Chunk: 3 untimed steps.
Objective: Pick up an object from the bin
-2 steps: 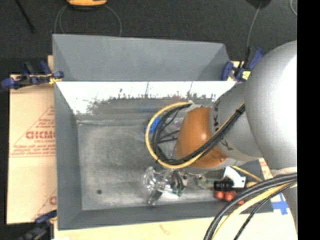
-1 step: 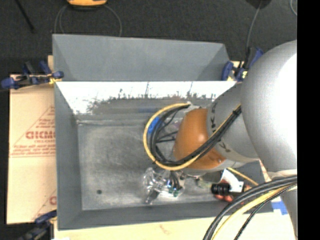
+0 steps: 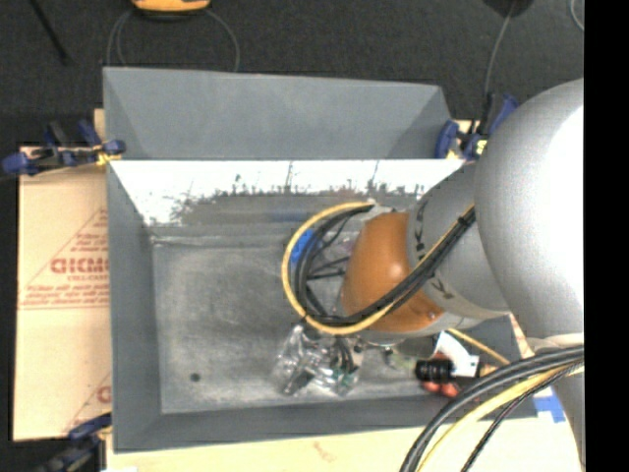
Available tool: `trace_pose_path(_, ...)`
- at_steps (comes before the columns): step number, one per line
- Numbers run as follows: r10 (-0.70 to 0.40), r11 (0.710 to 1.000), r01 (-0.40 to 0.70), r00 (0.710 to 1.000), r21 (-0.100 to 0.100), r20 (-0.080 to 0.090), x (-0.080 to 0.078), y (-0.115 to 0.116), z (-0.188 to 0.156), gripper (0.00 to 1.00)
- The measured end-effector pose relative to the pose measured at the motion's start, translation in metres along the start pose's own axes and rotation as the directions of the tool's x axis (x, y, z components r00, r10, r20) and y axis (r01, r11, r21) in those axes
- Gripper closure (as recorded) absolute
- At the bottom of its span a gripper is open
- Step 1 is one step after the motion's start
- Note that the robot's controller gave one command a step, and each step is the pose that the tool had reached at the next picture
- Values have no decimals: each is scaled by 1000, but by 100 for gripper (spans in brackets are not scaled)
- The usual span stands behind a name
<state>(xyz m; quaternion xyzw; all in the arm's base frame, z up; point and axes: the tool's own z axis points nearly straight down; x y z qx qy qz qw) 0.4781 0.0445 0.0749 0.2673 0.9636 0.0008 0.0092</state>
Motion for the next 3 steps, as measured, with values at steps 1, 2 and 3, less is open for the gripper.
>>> trace_pose_path(1, -8, 1000, 8, 1000, 5, -16, -1, 0, -23, 100)
trace_pose_path(2, -15, 1000, 15, 1000, 5, -16, -3, -1, -63, 100)
trace_pose_path(3, -23, 1000, 23, 1000, 6, -17, -3, -1, -75, 100)
